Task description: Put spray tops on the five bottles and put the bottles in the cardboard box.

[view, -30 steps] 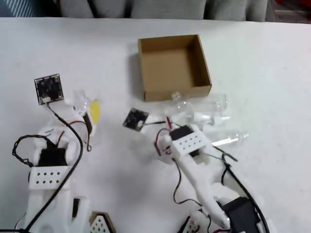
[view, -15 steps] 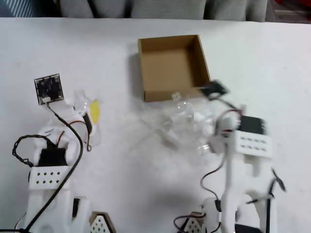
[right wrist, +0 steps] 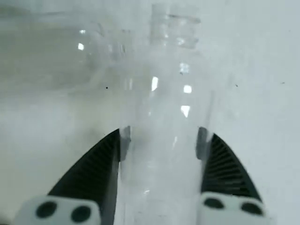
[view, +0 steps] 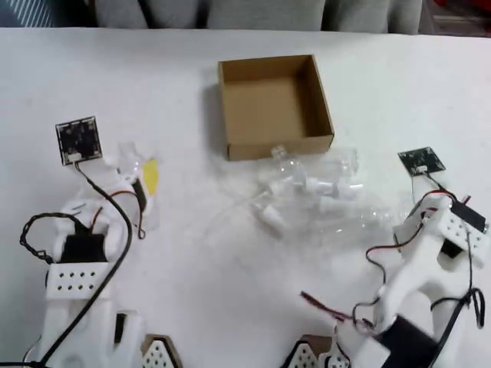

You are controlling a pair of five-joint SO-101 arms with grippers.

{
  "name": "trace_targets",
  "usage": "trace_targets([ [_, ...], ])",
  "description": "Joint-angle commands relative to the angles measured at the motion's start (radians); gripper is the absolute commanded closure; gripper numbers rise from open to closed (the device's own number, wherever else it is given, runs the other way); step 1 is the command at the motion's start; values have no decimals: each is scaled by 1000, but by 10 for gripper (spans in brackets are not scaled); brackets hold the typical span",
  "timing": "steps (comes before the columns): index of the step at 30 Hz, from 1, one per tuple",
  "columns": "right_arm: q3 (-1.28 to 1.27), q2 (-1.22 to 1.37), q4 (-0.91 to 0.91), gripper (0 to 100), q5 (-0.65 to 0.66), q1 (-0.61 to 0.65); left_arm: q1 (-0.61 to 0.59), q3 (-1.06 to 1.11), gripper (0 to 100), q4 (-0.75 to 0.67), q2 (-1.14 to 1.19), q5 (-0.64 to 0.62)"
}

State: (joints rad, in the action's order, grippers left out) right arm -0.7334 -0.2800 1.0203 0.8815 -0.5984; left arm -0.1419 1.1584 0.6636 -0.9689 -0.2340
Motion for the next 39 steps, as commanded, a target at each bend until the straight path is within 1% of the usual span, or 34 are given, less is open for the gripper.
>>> trace_targets([
  [1,49,41,-30,656,11,-5,10,-5,940,-20,-30,-11],
  [4,81,48,-27,604,14,-4,8,-5,940,-20,-30,-11],
  [6,103,48,-15,581,57,-4,8,-5,940,-20,-30,-11],
  [8,130,48,41,577,92,-4,8,-5,940,-23,-30,5],
  [10,170,48,125,605,95,-4,10,-5,940,-25,-30,34],
  [12,213,48,219,684,94,-1,13,-5,940,-26,-30,40],
  [17,285,47,424,988,98,44,13,-5,940,-26,-30,43],
  [18,292,47,458,985,100,59,13,-5,940,-26,-30,43],
  [21,281,15,535,899,100,107,13,-5,940,-26,-30,43],
  [23,249,-35,558,894,94,148,13,-5,940,-26,-30,43],
  [26,167,-150,558,893,78,246,13,-5,940,-26,-30,43],
  [28,104,-245,550,891,28,334,13,-5,940,-26,-30,44],
  [31,9,-387,519,889,-35,499,13,-5,940,-26,-30,44],
  [34,-83,-492,453,889,-101,691,13,-5,940,-26,-30,44],
  [37,-138,-526,378,872,-121,854,13,-5,940,-26,-30,44],
  [39,-150,-513,326,830,-121,917,13,-5,940,-26,-30,44],
])
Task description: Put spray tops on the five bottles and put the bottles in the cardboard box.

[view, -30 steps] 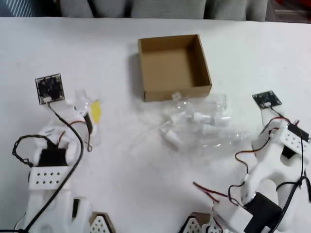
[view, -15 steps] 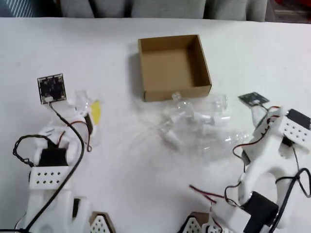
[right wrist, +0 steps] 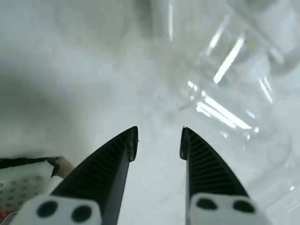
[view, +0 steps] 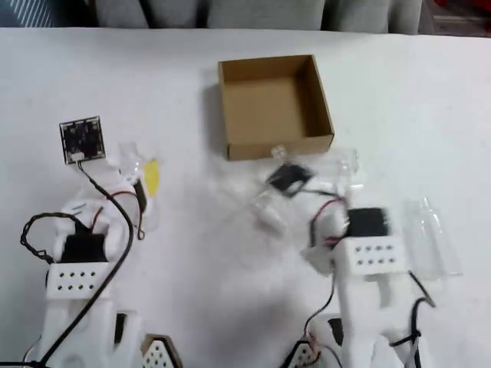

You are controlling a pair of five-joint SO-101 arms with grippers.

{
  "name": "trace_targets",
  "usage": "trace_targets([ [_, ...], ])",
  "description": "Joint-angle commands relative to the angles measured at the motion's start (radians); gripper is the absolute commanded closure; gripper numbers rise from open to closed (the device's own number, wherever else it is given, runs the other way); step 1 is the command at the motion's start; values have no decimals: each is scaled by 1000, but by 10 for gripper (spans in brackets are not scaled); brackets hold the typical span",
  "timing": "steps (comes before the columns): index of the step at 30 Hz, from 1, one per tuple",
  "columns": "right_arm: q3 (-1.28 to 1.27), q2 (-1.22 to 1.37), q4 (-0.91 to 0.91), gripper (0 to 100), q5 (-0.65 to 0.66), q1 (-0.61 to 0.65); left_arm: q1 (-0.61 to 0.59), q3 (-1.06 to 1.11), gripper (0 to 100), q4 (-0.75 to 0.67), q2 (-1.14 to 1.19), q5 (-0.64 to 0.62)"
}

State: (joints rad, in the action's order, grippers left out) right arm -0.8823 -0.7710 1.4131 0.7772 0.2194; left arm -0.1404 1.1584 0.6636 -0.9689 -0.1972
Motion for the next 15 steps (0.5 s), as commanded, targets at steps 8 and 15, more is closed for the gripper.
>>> trace_targets([
  [8,3,176,-292,788,-17,182,12,-5,940,-26,-30,8],
  [15,8,386,-490,826,-21,191,12,-5,940,-26,-30,8],
])
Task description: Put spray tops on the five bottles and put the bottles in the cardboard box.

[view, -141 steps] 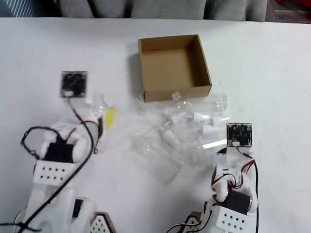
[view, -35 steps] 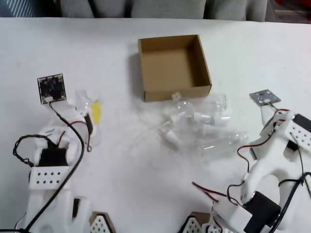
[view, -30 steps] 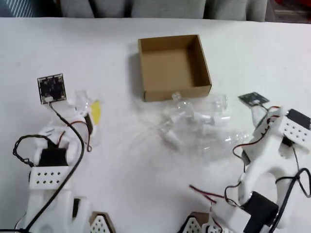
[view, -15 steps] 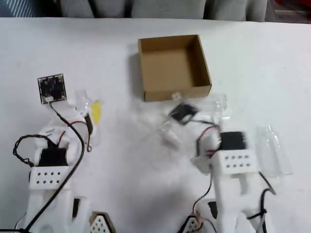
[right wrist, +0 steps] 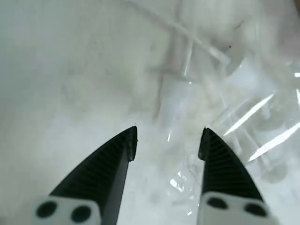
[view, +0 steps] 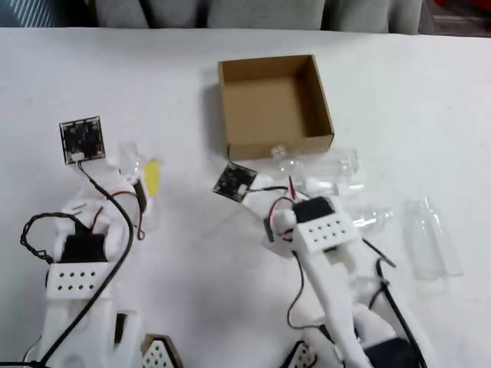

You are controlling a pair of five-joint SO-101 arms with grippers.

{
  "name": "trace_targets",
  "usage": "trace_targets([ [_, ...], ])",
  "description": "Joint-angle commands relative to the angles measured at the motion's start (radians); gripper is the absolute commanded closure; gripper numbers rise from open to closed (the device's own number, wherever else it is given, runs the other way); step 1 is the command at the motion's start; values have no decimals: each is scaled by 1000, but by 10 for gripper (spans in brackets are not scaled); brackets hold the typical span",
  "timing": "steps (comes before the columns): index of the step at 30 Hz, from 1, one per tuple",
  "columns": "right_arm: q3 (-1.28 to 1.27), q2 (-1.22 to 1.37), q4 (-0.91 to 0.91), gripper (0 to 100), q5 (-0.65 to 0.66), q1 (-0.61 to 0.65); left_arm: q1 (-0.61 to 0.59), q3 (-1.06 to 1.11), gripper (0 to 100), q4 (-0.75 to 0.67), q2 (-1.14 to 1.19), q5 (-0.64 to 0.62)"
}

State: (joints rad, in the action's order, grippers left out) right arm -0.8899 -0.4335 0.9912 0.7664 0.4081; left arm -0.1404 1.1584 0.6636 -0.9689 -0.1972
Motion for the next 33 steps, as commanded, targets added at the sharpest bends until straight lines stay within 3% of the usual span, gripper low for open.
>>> trace_targets([
  [1,15,71,-88,827,-11,2,12,-5,940,-26,-30,8],
  [11,15,245,-242,834,-9,-4,13,-5,940,-28,-30,8],
  [13,28,252,-239,889,-9,-5,13,-5,940,-28,-30,8],
  [15,55,252,-202,990,-9,-19,13,-5,940,-28,-30,8],
  [22,172,111,137,981,20,-131,13,-5,940,-28,-30,8],
  [27,198,-130,410,981,371,-367,13,-3,940,-28,-30,8],
  [33,192,-331,430,981,842,-891,13,3,940,-28,-30,8],
])
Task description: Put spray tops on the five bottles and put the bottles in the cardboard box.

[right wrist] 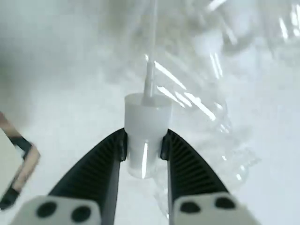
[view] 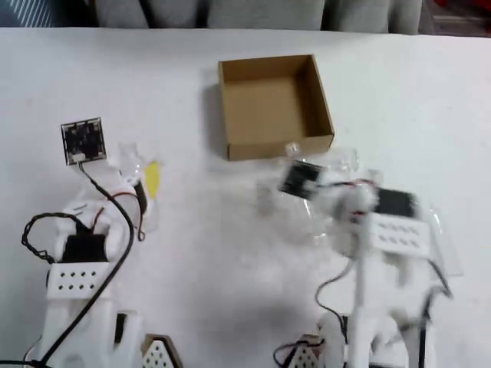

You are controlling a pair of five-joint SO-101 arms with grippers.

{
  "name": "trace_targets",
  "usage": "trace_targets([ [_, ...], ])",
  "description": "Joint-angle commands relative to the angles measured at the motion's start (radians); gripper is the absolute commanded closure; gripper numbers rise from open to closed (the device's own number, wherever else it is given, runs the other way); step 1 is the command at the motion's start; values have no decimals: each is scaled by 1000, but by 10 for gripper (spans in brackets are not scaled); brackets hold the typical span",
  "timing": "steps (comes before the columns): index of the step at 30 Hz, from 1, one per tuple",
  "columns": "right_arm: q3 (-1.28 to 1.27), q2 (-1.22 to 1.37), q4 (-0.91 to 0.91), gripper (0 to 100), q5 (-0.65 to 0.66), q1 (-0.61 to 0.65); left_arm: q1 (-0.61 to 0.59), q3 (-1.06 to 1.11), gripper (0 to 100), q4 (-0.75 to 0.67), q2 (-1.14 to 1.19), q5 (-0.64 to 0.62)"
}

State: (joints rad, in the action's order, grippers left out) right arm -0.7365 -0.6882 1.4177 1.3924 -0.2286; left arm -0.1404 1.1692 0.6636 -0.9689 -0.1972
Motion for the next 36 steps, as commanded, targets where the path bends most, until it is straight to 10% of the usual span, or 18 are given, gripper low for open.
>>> trace_targets([
  [1,38,-76,-4,981,265,-323,13,-8,940,-28,-30,8],
  [15,32,308,-473,981,465,-819,15,-5,940,-28,-30,8],
  [25,446,820,-489,967,503,-915,15,-5,940,-28,-30,8],
  [36,792,1135,-479,705,583,-975,15,-5,940,-28,-30,8],
])
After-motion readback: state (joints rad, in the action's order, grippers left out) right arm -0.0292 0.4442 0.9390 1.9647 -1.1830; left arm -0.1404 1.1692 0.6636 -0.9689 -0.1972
